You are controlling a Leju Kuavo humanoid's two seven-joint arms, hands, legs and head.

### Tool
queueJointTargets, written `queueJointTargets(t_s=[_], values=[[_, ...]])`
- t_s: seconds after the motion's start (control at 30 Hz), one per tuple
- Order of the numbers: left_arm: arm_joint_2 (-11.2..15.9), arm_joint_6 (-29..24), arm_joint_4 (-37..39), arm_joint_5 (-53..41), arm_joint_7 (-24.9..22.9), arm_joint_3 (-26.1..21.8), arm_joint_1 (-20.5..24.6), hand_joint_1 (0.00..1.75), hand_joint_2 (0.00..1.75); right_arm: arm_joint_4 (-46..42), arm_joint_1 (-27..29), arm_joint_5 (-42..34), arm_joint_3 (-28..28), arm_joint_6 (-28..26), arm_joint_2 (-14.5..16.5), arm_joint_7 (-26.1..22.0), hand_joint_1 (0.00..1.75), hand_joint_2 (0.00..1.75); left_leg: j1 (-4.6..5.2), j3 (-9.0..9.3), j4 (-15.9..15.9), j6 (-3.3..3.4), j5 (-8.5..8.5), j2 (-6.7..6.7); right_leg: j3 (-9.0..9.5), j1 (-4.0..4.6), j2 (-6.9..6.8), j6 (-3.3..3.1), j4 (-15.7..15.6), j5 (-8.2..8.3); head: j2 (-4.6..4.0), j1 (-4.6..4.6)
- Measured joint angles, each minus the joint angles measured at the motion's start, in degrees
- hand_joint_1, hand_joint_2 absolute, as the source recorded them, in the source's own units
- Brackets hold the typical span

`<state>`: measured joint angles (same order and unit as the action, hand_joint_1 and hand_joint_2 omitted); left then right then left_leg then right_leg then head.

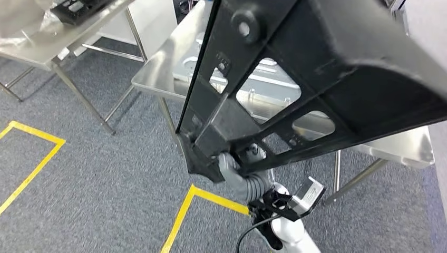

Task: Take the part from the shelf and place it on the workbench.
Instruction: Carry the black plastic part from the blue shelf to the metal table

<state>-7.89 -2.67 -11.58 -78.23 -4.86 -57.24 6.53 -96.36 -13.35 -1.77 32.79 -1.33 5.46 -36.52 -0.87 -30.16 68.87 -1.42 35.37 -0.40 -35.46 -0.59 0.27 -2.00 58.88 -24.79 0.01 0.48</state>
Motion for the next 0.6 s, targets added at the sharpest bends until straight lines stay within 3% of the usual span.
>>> queueJointTargets(t_s=[0.07, 0.1, 0.13, 0.2, 0.27, 0.4, 0.47, 0.53, 0.57, 0.6], values=[[0.1, 0.0, 0.0, 0.2, 0.1, 0.0, 0.5, 0.0, 1.75, 0.0, 0.1, 0.0, 0.0, 0.0, 0.0, 0.0, 1.73, 1.75, 0.2, -3.91, 4.3, -0.04, 2.63, 0.0, 1.09, 0.23, 0.04, -0.16, 0.0, -1.02, 0.0, -0.02], [0.2, 0.0, 0.0, 0.2, 0.1, 0.0, 0.7, 0.0, 1.75, 0.0, 0.1, 0.0, 0.0, 0.0, 0.0, 0.0, 1.73, 1.75, 0.33, -4.71, 3.9, 0.09, 2.44, 0.0, 1.83, 0.35, 0.08, -0.2, 0.0, -1.59, -0.01, 0.0], [0.2, 0.0, 0.0, 0.2, 0.1, 0.0, 0.7, 0.0, 1.75, 0.0, 0.1, 0.0, 0.0, 0.0, 0.0, 0.0, 1.73, 1.75, 0.46, -4.74, 1.9, 0.35, 0.8, 0.01, 2.62, 0.46, 0.14, -0.21, 0.0, -2.16, -0.01, 0.0], [0.2, 0.0, 0.0, 0.2, 0.1, 0.0, 0.5, 0.0, 1.75, 0.0, 0.1, 0.0, 0.0, 0.0, 0.0, 0.0, 1.73, 1.75, 0.87, -3.88, -4.8, 1.19, -5.26, 0.03, 4.12, 0.67, 0.23, -0.11, 0.0, -3.23, -0.01, 0.04], [0.2, 0.0, 0.0, 0.1, 0.1, 0.0, 0.4, 0.0, 1.75, 0.0, 0.2, 0.0, 0.0, 0.0, -0.1, 0.0, 1.73, 1.75, 1.33, -3.36, -9.1, 1.97, -8.51, 0.1, 4.76, 0.85, 0.26, 0.36, 0.0, -4.0, -0.01, 0.02], [0.1, 0.0, 0.0, -0.2, 0.2, 0.0, 0.3, 0.0, 1.75, -0.2, 0.4, 0.0, 0.0, 0.0, -0.2, 0.0, 1.73, 1.75, 1.06, -1.91, -11.1, 3.11, -8.91, 0.04, 5.05, 1.01, 0.14, 1.62, 1.2, -4.47, -0.01, -0.03], [0.0, 0.0, 0.0, -0.3, 0.2, 0.0, 0.2, 0.0, 1.75, -0.4, 0.4, 0.0, 0.0, 0.0, -0.2, 0.0, 1.73, 1.75, 0.77, -0.75, -11.7, 3.45, -8.84, 0.07, 2.76, 0.82, 0.07, 2.24, 5.3, -6.41, 0.0, 0.1], [0.0, 0.0, 0.0, -0.4, 0.2, 0.0, 0.1, 0.0, 1.75, -0.5, 0.4, 0.0, 0.0, 0.0, -0.2, 0.0, 1.73, 1.75, 0.73, -0.32, -11.8, 3.62, -8.42, 0.07, -2.01, 0.44, 0.05, 2.76, 12.2, -8.92, 0.0, 0.2], [0.0, 0.0, 0.0, -0.4, 0.3, 0.0, 0.1, 0.0, 1.75, -0.5, 0.5, 0.0, 0.0, 0.0, -0.3, 0.0, 1.73, 1.75, 0.72, -0.08, -11.8, 3.63, -8.11, 0.04, -4.09, 0.22, 0.04, 2.97, 14.5, -9.22, -0.01, 0.2], [0.0, 0.0, 0.0, -0.4, 0.3, 0.0, 0.0, 0.0, 1.75, -0.5, 0.5, 0.0, 0.0, 0.0, -0.3, 0.0, 1.73, 1.75, 0.71, 0.3, -11.8, 3.57, -7.73, -0.01, -5.38, 0.03, 0.03, 3.13, 15.1, -8.38, -0.01, 0.2]])
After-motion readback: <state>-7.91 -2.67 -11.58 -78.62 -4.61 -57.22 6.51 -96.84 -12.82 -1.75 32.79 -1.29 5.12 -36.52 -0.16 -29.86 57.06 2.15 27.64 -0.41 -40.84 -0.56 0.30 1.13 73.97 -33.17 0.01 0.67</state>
